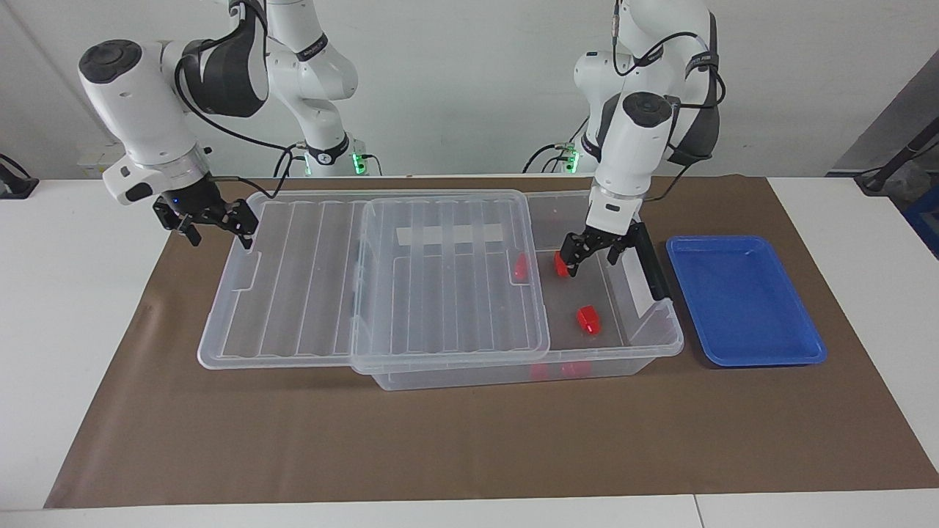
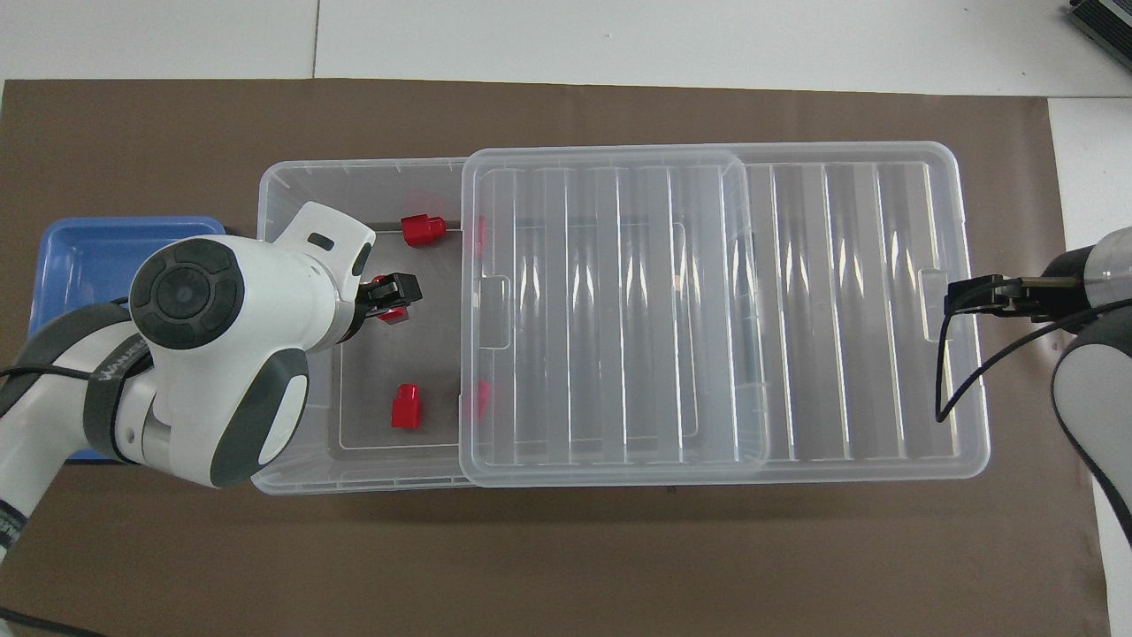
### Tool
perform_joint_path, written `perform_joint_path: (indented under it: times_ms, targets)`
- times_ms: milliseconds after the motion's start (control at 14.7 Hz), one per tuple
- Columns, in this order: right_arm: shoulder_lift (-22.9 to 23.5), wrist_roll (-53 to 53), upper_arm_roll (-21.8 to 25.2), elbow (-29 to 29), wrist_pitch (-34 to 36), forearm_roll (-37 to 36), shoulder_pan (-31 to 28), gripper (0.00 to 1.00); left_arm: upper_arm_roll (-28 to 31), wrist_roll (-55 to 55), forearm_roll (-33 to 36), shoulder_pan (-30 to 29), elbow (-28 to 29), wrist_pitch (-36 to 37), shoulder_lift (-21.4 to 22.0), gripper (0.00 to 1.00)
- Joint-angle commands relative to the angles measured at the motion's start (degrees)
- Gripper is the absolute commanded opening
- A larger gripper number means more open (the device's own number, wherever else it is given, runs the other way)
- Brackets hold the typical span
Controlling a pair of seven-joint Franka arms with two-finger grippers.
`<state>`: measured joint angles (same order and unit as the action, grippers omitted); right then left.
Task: Place red block in blue tray from box
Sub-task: 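Reach the left gripper into the box toward a red block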
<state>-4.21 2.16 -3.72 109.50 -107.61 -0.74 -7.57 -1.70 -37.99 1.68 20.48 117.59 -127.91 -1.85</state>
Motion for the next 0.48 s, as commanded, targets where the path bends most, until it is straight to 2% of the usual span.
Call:
perform_joint_path:
  times_ms: [0, 204, 272, 408]
  targets:
    - [-0.45, 3.89, -0.24, -2.88, 3.97, -0.49, 2.63, 1.00, 0.12, 0.82, 1.93, -0.09, 0.10, -2.16, -1.12, 1.00]
    - [-0.45, 8.90, -0.24, -5.25, 6.52, -0.58, 5.89, 1.00, 0.12, 1.43, 3.49, 0.00, 0.18, -4.36, -3.50, 1.00]
    - [-0.36, 9.43, -0.24, -6.39, 7.49, -0.58, 6.42, 1.00, 0.12, 3.17, 5.94, -0.09, 0.10, -4.80, -4.46, 1.00]
    - [0.34, 9.44, -0.41, -9.11, 8.03, -0.58, 7.04, 1.00, 0.12, 5.39, 6.32, -0.27, 0.18, -7.07, -6.23, 1.00]
